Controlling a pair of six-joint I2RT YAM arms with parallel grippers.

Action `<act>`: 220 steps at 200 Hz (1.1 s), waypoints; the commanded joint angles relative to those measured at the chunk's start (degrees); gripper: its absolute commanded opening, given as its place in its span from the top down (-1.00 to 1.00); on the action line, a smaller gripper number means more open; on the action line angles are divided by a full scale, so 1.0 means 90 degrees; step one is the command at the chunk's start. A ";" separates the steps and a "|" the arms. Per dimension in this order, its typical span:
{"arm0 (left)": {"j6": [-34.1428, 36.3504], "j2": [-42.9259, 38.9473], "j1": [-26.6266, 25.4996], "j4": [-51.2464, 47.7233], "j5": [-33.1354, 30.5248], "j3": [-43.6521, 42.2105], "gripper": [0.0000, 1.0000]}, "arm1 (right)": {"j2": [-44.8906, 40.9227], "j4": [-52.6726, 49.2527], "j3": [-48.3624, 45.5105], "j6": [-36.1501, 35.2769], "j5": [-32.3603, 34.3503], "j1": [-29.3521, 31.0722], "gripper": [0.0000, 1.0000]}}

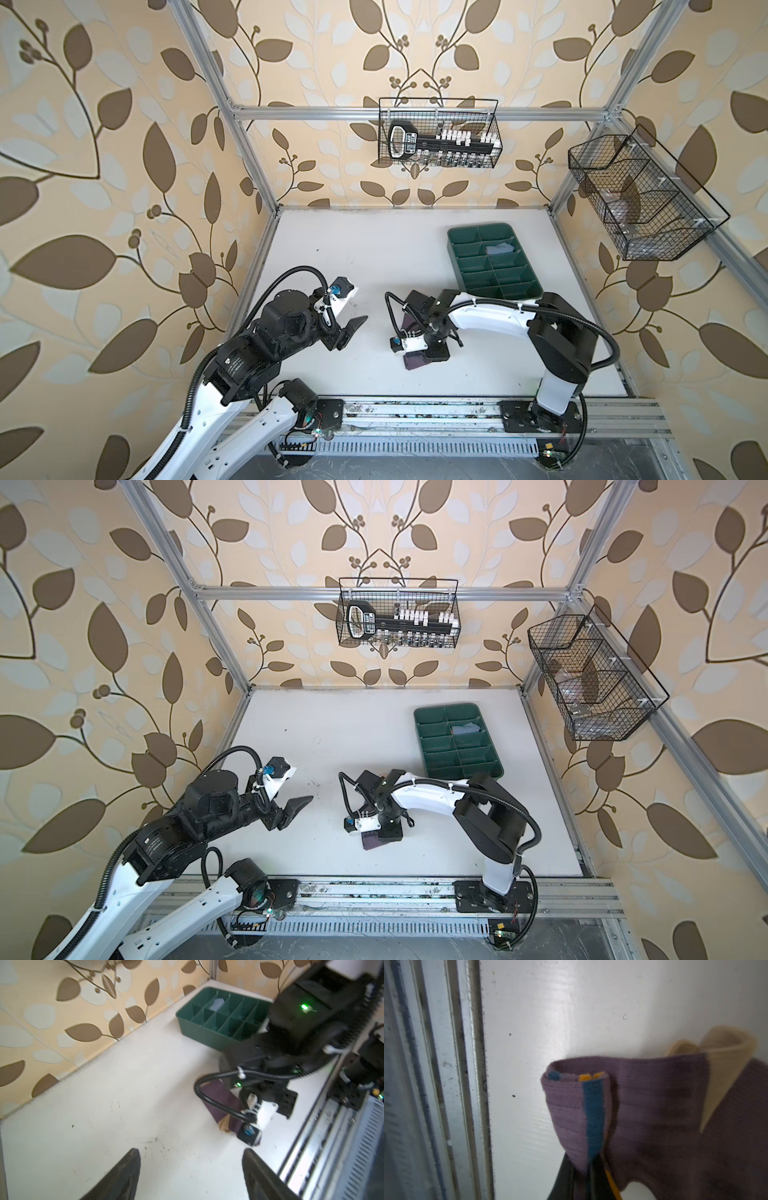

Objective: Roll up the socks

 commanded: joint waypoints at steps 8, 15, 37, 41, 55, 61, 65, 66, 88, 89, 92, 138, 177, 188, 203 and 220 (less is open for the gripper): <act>0.0459 0.0099 -0.0061 -0.0722 0.0750 0.0187 -0.52 | 0.0729 -0.0821 0.0431 0.0047 -0.0562 -0.0150 1.00; 0.0558 0.0043 -0.0090 -0.0631 0.0756 0.0069 -0.52 | 0.0824 -0.0815 0.0532 0.0042 -0.0514 -0.0203 1.00; 0.0858 0.0076 -0.0226 -0.0417 0.0677 -0.0249 -0.54 | 0.1089 -0.0717 0.0730 0.0015 -0.0380 -0.0364 1.00; 0.0892 0.0123 -0.0287 -0.0395 0.0639 -0.0285 -0.54 | 0.1117 -0.0676 0.0754 0.0003 -0.0367 -0.0399 1.00; 0.1009 0.0315 -0.0606 -0.0302 0.0354 -0.0456 -0.54 | 0.1235 -0.0602 0.0807 -0.0069 -0.0344 -0.0489 1.00; 0.1039 0.0446 -0.0813 -0.0233 0.0086 -0.0536 -0.54 | 0.1281 -0.0575 0.0831 -0.0084 -0.0323 -0.0530 1.00; 0.1064 0.0538 -0.0982 -0.0193 -0.0084 -0.0591 -0.53 | 0.1330 -0.0566 0.0844 -0.0102 -0.0311 -0.0541 1.00; 0.1068 0.0560 -0.1024 -0.0184 -0.0145 -0.0601 -0.53 | 0.1343 -0.0575 0.0857 -0.0103 -0.0306 -0.0547 1.00; 0.1224 0.1199 -0.2291 0.0185 -0.1532 -0.0904 -0.52 | 0.1581 -0.0602 0.0995 -0.0144 -0.0365 -0.0686 1.00; 0.1241 0.1238 -0.2353 0.0216 -0.1592 -0.0918 -0.52 | 0.1585 -0.0603 0.1001 -0.0144 -0.0367 -0.0688 1.00; 0.1268 0.1348 -0.2531 0.0294 -0.1756 -0.0953 -0.51 | 0.1628 -0.0604 0.1018 -0.0145 -0.0384 -0.0698 1.00; 0.1140 0.3053 -0.3716 0.2281 -0.2594 -0.1592 -0.42 | 0.2023 -0.0551 0.1283 -0.0193 -0.0612 -0.0879 1.00; 0.0934 0.4053 -0.3762 0.3544 -0.2371 -0.1899 -0.38 | 0.2232 -0.0644 0.1491 -0.0186 -0.0730 -0.1040 1.00; 0.0937 0.4348 -0.3762 0.3748 -0.2373 -0.1892 -0.34 | 0.2262 -0.0658 0.1538 -0.0173 -0.0730 -0.1076 1.00; 0.0866 0.4664 -0.3771 0.3882 -0.2314 -0.1777 -0.33 | 0.2264 -0.0664 0.1577 -0.0158 -0.0738 -0.1107 1.00; 0.0858 0.4888 -0.3781 0.4038 -0.2095 -0.1703 -0.33 | 0.2245 -0.0653 0.1573 -0.0151 -0.0764 -0.1128 1.00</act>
